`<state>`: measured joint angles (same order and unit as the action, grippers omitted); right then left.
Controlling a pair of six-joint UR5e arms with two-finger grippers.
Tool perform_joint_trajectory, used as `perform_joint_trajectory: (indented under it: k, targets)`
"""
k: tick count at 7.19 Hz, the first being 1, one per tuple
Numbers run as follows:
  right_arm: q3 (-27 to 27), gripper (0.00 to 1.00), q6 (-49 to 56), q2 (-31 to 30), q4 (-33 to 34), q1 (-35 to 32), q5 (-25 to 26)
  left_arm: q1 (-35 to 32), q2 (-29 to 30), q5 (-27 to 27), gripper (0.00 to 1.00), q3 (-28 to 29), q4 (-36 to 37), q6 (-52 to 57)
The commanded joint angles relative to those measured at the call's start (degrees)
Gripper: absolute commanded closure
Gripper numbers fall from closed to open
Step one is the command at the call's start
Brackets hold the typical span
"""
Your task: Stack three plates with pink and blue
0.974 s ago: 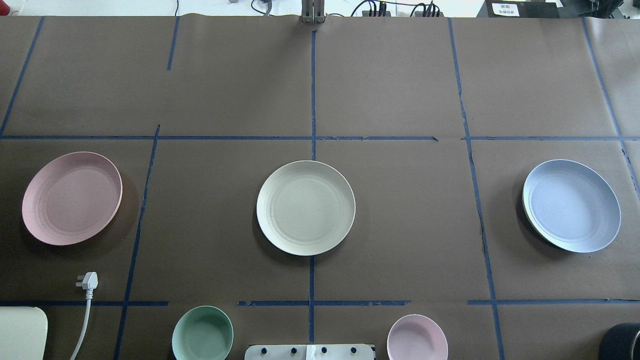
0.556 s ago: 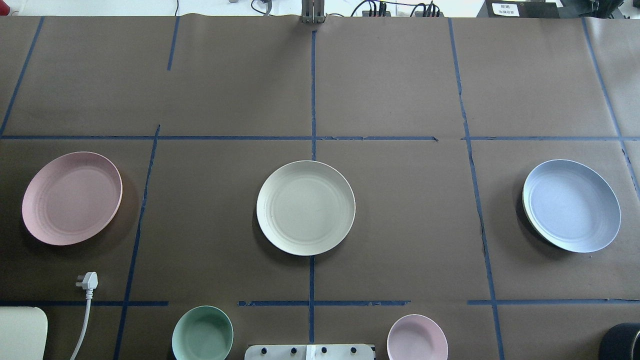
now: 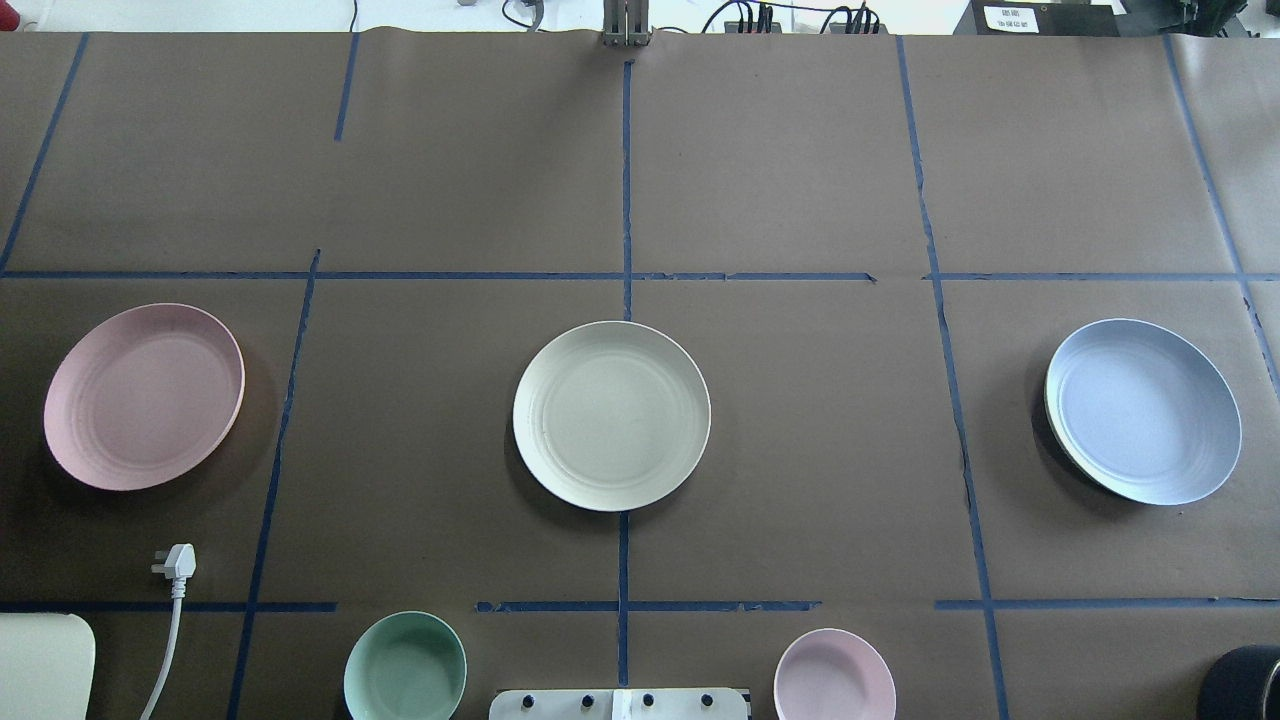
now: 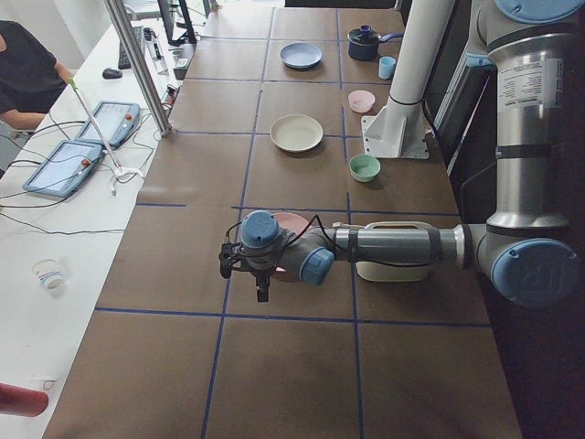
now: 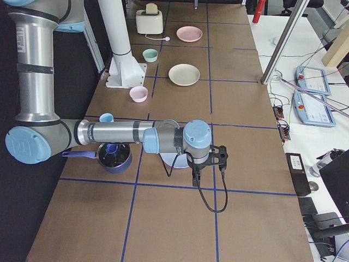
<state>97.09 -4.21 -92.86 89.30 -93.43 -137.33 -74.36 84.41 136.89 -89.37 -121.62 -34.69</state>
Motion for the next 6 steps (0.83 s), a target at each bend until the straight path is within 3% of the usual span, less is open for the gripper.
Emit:
perform_joint_trajectory:
  k: [1, 6]
  targets:
    - [-0.3, 0.0, 0.2, 0.0, 0.0, 0.0, 0.3, 7.9, 0.1, -2.9, 0.0, 4.2, -14.0, -14.4]
    - [-0.2, 0.0, 0.4, -0.4, 0.0, 0.0, 0.2, 14.1, 0.2, -3.3, 0.0, 4.5, -14.3, -16.5]
